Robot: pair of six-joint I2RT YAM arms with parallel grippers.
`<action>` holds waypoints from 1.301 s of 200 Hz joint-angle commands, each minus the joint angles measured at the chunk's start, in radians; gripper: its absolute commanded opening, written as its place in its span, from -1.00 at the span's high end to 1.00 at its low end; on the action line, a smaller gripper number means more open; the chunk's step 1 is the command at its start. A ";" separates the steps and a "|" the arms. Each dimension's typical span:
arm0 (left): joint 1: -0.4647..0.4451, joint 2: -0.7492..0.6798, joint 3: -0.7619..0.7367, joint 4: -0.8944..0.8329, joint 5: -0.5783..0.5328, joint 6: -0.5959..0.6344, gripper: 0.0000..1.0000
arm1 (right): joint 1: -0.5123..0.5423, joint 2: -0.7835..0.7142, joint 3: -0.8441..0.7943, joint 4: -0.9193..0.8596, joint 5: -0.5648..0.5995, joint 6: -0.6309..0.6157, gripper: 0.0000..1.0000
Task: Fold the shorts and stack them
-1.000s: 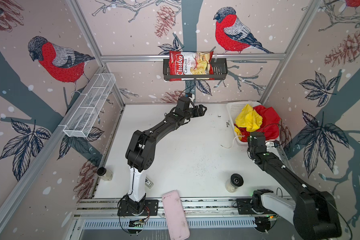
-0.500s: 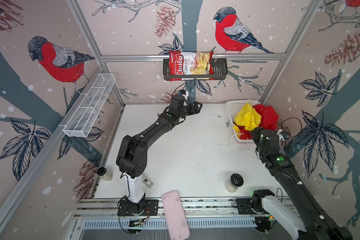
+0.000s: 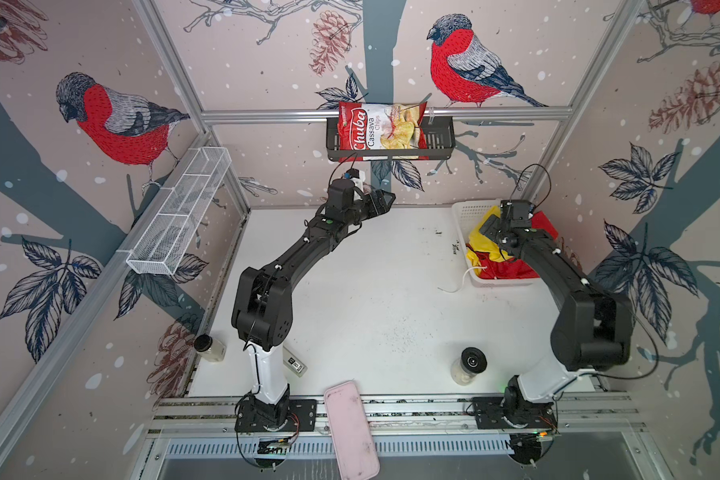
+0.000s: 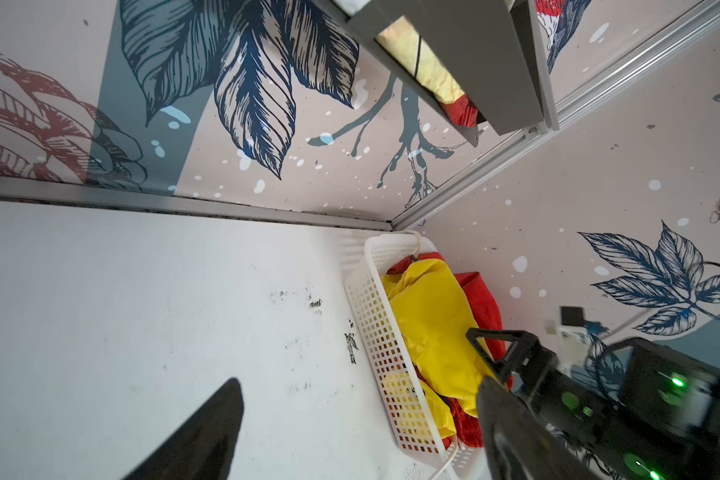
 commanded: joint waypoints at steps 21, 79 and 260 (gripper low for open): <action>0.007 -0.003 0.041 -0.028 0.023 0.006 -0.71 | 0.000 0.059 0.056 -0.003 -0.109 -0.022 0.84; 0.009 -0.068 0.059 -0.056 0.010 0.018 -0.73 | 0.042 -0.224 0.203 0.061 -0.011 -0.052 1.00; 0.019 -0.184 0.269 -0.258 -0.074 0.097 -0.79 | 0.268 -0.198 0.799 0.366 -0.204 -0.097 1.00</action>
